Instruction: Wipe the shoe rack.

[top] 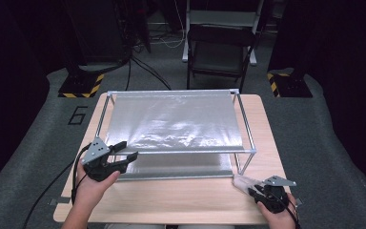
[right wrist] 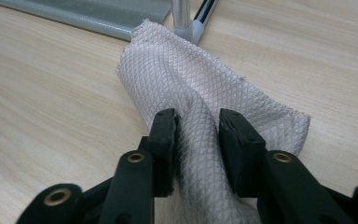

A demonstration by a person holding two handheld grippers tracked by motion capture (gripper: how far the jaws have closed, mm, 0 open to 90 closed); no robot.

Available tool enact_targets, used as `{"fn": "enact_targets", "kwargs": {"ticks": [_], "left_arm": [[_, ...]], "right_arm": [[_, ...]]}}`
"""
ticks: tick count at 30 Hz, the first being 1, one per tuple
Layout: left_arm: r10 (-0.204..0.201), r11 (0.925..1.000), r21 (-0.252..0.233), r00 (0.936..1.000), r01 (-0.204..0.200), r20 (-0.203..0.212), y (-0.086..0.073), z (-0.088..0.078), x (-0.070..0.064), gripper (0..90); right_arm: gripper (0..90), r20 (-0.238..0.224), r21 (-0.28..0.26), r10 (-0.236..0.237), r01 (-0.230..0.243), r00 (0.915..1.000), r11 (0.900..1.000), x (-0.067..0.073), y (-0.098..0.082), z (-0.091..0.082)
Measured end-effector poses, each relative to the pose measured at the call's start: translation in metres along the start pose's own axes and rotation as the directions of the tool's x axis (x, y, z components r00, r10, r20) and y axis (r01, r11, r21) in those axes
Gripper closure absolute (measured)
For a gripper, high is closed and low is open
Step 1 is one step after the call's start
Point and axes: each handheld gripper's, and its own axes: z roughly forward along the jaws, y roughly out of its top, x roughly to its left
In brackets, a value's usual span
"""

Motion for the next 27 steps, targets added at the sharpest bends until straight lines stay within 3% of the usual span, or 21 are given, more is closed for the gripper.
{"fn": "enact_targets", "kwargs": {"ticks": [4,9,17,21,24,27], "left_arm": [[-0.006,1.0,0.002,0.9999,0.006,-0.012,0.001,-0.001,-0.001,41.9],[-0.032,0.9995,0.009,0.9995,0.032,-0.005,0.004,-0.008,0.001,42.7],[-0.031,0.9986,-0.044,0.9959,0.027,-0.084,0.006,-0.046,0.007,37.8],[-0.06,0.9972,-0.052,0.987,0.053,-0.149,-0.005,-0.063,0.016,34.5],[-0.069,0.9969,-0.051,0.9748,0.06,-0.212,-0.02,-0.072,0.023,34.5],[-0.101,0.9945,-0.048,0.9699,0.093,-0.222,-0.031,-0.076,0.029,34.9]], "right_arm": [[59.8,-0.005,-0.006,0.0,0.0,1.0,1.0,0.002,0.002,-0.002],[53.6,-0.022,-0.054,0.021,-0.022,0.9995,0.998,0.005,0.009,-0.009],[50.9,-0.034,-0.086,0.018,-0.021,0.9993,0.996,0.009,0.024,-0.011],[51.9,-0.028,-0.095,-0.014,0.011,0.9995,0.995,0.012,0.036,-0.009],[49.4,-0.017,-0.105,-0.035,0.033,0.9993,0.994,0.014,0.043,-0.007],[47.7,-0.024,-0.114,-0.017,0.014,0.9996,0.993,0.017,0.051,-0.005]]}}
